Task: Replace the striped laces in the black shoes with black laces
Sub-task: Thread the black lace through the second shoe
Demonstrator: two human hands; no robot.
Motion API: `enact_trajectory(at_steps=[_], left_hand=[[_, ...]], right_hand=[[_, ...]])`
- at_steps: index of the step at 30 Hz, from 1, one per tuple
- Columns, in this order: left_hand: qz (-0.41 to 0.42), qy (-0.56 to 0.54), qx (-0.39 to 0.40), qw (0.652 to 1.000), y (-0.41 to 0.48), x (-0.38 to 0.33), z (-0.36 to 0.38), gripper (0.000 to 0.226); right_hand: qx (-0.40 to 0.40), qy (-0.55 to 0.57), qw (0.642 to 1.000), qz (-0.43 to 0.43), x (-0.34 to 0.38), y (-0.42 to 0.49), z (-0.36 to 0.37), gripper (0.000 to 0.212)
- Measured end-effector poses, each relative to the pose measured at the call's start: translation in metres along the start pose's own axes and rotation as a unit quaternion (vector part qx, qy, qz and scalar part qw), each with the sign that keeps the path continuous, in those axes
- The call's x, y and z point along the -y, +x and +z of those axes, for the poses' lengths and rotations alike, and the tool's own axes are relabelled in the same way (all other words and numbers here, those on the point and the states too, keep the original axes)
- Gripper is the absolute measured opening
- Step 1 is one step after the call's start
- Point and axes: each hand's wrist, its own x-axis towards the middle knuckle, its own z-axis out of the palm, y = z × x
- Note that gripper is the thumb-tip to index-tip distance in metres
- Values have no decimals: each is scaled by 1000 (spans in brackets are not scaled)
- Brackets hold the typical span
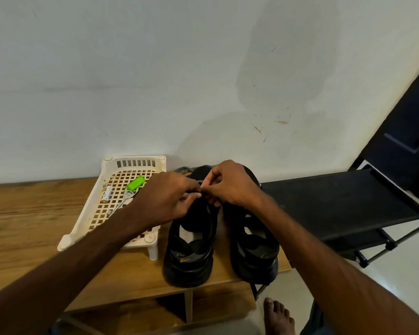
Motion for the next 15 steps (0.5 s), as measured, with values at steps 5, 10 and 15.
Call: enact_trajectory(at_steps=[5,10,15], left_hand=[[-126,-162,60,977,4,8,2,6],[-239,-318,148,905,12,13,2,17],[-324,-390,193,840,15,16,1,24]], right_hand=[[-29,-123,990,-62,2,-2,3,11],[-87,-126,982,-108,10,-15,4,5],[-61,-118,987,-91,6,-29,3,7]])
